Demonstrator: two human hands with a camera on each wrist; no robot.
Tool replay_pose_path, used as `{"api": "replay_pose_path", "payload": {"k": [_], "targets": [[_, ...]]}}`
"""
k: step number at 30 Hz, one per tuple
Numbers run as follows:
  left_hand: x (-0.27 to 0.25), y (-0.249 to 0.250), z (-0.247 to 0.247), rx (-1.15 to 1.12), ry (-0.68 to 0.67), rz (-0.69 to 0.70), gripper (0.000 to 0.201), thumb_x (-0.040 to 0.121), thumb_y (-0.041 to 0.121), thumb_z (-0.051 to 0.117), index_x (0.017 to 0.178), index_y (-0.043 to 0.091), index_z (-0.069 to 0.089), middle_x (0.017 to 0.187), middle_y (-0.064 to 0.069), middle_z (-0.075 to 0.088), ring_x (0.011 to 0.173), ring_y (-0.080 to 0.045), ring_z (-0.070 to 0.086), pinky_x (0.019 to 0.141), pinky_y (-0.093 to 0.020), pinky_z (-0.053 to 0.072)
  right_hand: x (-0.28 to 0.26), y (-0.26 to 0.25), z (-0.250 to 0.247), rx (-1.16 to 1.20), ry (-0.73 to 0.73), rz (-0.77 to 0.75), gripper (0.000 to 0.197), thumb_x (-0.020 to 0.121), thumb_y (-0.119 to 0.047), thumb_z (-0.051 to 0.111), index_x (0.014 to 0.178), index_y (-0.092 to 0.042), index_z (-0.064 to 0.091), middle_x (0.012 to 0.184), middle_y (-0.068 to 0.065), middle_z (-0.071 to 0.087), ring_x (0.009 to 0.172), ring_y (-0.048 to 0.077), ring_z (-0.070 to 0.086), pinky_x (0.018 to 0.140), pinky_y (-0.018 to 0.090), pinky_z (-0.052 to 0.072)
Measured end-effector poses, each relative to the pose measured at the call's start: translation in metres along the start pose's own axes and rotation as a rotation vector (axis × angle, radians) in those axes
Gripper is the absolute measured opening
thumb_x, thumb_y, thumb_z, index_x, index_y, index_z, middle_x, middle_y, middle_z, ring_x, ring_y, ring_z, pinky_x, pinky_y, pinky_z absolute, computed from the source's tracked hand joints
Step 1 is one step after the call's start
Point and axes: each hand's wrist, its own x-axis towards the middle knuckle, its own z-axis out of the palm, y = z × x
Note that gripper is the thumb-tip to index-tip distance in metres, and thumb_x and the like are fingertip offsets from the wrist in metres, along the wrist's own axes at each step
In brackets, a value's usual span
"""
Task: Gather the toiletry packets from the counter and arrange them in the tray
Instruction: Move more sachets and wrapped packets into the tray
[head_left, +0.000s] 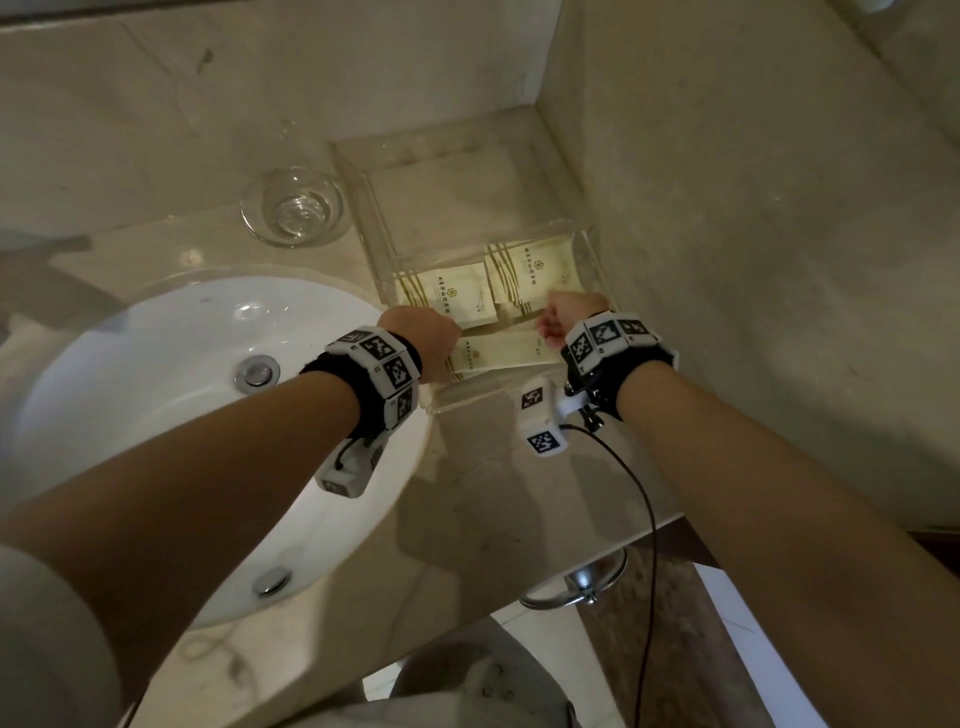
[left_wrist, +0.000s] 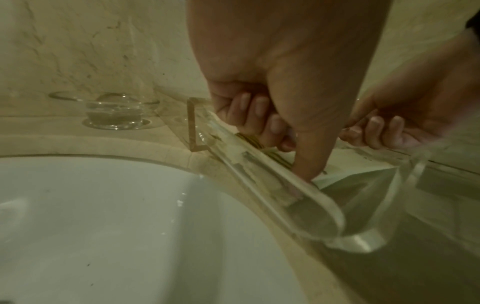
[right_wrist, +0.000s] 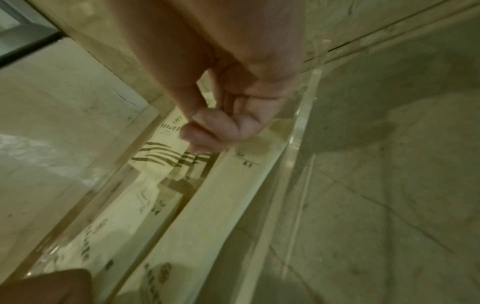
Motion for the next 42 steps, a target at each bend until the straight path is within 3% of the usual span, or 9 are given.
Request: {"api": "replay_pose_path", "payload": {"k": [4, 8, 12, 16, 19, 23, 29, 35, 42], "targets": [[0.002, -0.003, -0.003, 0.025, 0.036, -0.006, 0.023, 0.085, 0.021, 0.052, 0.104, 0.009, 0.058, 0.103, -0.009, 0.065, 0.096, -0.029, 0.062, 0.081, -0.037, 0.052, -0.010, 0.004, -0.003, -0.119, -0.195, -0.005, 0.035, 0.098, -0.019, 0.043, 0.069, -0.003, 0.051, 0.040, 0.004, 0.060, 0.026, 0.008, 0.053, 0.032, 0.014, 0.044], [0.004, -0.006, -0.004, 0.025, 0.064, -0.021, 0.021, 0.087, 0.019, 0.048, 0.103, 0.011, 0.059, 0.105, -0.009, 0.065, 0.098, -0.028, 0.061, 0.081, -0.037, 0.051, -0.021, 0.005, -0.005, -0.331, -0.382, -0.006, 0.042, 0.097, -0.033, 0.045, 0.094, 0.005, 0.062, 0.081, 0.012, 0.068, 0.061, 0.016, 0.064, 0.048, 0.018, 0.054], [0.002, -0.010, -0.003, -0.062, 0.063, -0.030, 0.022, 0.086, 0.018, 0.048, 0.102, 0.010, 0.060, 0.105, -0.010, 0.064, 0.096, -0.028, 0.059, 0.080, -0.035, 0.049, -0.023, 0.004, -0.005, -0.356, -0.395, -0.064, 0.046, 0.096, -0.035, 0.046, 0.111, 0.006, 0.062, 0.093, 0.013, 0.067, 0.069, 0.016, 0.064, 0.049, 0.016, 0.054], [-0.010, -0.024, -0.005, -0.242, 0.100, -0.059, 0.011, 0.085, 0.022, 0.053, 0.089, 0.014, 0.058, 0.101, -0.007, 0.062, 0.083, -0.021, 0.046, 0.073, -0.029, 0.039, -0.033, -0.004, -0.002, -0.311, -0.418, -0.085, 0.038, 0.095, -0.032, 0.050, 0.094, 0.003, 0.065, 0.077, 0.012, 0.066, 0.059, 0.015, 0.066, 0.046, 0.018, 0.055], [-0.027, -0.045, -0.009, -0.395, 0.167, -0.123, 0.012, 0.083, 0.027, 0.058, 0.079, 0.017, 0.051, 0.091, -0.004, 0.058, 0.082, -0.021, 0.048, 0.070, -0.028, 0.038, -0.049, -0.017, 0.017, -0.373, -0.472, -0.162, 0.038, 0.094, -0.035, 0.051, 0.076, -0.003, 0.061, 0.069, 0.010, 0.066, 0.063, 0.016, 0.064, 0.062, 0.025, 0.056], [-0.061, -0.085, -0.011, -0.584, 0.259, -0.228, 0.015, 0.083, 0.030, 0.059, 0.082, 0.016, 0.055, 0.088, -0.003, 0.054, 0.083, -0.022, 0.048, 0.073, -0.027, 0.038, -0.083, -0.036, 0.071, -0.443, -0.577, -0.270, 0.041, 0.094, -0.038, 0.049, 0.069, -0.007, 0.058, 0.047, 0.000, 0.064, 0.052, 0.013, 0.062, 0.053, 0.021, 0.051], [-0.151, -0.168, 0.030, -0.842, 0.328, -0.365, 0.024, 0.084, 0.026, 0.061, 0.066, 0.015, 0.051, 0.062, 0.005, 0.046, 0.074, -0.019, 0.046, 0.062, -0.025, 0.034, -0.170, -0.039, 0.196, -0.594, -0.809, -0.403, 0.041, 0.095, -0.033, 0.048, 0.064, -0.007, 0.055, 0.045, 0.004, 0.059, 0.040, 0.011, 0.057, 0.047, 0.018, 0.046], [-0.247, -0.237, 0.097, -1.013, 0.314, -0.511, 0.033, 0.083, 0.019, 0.064, 0.055, 0.020, 0.047, 0.058, 0.003, 0.046, 0.063, -0.014, 0.043, 0.055, -0.014, 0.034, -0.227, 0.002, 0.304, -0.845, -0.912, -0.455, 0.038, 0.094, -0.030, 0.052, 0.064, -0.006, 0.057, 0.037, 0.000, 0.059, 0.041, 0.013, 0.058, 0.049, 0.022, 0.046], [-0.336, -0.297, 0.193, -1.145, 0.355, -0.842, 0.033, 0.087, 0.028, 0.059, 0.058, 0.019, 0.047, 0.062, 0.000, 0.047, 0.070, -0.019, 0.045, 0.067, -0.024, 0.031, -0.276, 0.052, 0.399, -1.055, -0.902, -0.522, 0.029, 0.092, -0.024, 0.054, 0.067, -0.010, 0.053, 0.060, 0.008, 0.057, 0.057, 0.019, 0.054, 0.060, 0.029, 0.047]]}}
